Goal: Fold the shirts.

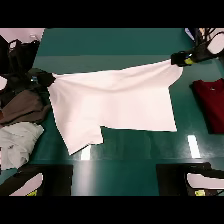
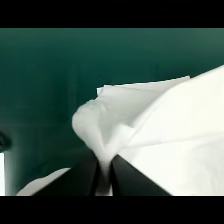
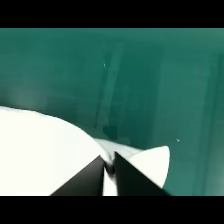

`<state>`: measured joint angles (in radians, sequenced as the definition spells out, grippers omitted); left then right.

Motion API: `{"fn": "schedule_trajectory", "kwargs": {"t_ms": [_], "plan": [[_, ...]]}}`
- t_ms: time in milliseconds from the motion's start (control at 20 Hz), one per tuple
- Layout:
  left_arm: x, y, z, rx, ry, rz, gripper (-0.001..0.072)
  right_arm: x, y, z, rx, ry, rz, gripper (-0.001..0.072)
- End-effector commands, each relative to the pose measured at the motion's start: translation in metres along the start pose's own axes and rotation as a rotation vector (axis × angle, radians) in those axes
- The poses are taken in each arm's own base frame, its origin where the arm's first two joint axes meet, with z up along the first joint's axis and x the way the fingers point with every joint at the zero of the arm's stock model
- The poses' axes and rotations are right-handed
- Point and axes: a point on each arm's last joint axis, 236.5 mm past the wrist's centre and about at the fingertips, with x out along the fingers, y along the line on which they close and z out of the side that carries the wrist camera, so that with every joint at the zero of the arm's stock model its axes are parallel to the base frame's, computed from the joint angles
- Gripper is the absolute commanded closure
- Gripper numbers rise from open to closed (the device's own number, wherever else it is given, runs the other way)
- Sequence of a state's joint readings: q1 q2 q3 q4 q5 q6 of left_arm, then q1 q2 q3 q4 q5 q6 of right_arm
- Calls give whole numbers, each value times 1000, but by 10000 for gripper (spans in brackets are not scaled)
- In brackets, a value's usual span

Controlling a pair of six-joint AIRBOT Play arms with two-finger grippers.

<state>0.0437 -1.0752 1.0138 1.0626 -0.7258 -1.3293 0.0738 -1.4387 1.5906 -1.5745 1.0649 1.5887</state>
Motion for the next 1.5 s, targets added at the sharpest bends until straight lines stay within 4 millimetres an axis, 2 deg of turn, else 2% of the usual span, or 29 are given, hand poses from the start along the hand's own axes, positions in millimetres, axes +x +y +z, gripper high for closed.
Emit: {"fn": "schedule_trajectory", "kwargs": {"t_ms": [0, 50, 100, 200, 250, 350, 450, 600, 750, 850, 1000, 1100, 1250, 1450], "plan": [[12, 12, 9, 18, -18, 35, 183, 13, 2, 4, -15, -30, -5, 192], [7, 12, 12, 58, -1, 48, 221, 5, -3, 7, -6, -43, -11, 158], [0, 13, 11, 95, 38, 63, 221, -5, -3, 9, -5, -56, -11, 159], [-14, 19, -6, 113, 165, 105, 221, -35, -10, 3, 6, -44, -21, 160], [-19, 24, -21, 113, 235, 128, 221, -48, -11, -4, 8, -20, -23, 162], [-27, 36, -63, 88, 394, 165, 221, -69, -12, -23, 15, 35, -19, 164], [-29, 45, -109, 35, 521, 183, 221, -82, -6, -42, -1, 52, 5, 332], [-30, 53, -166, -39, 607, 203, 220, -90, 8, -74, 24, 69, 65, 336], [-27, 61, -208, -101, 663, 227, 220, -94, 11, -106, 30, 103, 76, 336], [-27, 65, -227, -134, 692, 240, 220, -97, 16, -122, 38, 110, 94, 336], [-22, 65, -248, -176, 706, 237, 220, -102, 16, -133, 38, 111, 94, 336], [-15, 61, -254, -210, 687, 218, 220, -104, 16, -135, 38, 108, 94, 336], [-7, 54, -248, -248, 641, 188, 221, -104, 16, -135, 39, 109, 97, 336], [-5, 53, -247, -256, 631, 183, 225, -105, 21, -137, 47, 119, 118, 336]]}}
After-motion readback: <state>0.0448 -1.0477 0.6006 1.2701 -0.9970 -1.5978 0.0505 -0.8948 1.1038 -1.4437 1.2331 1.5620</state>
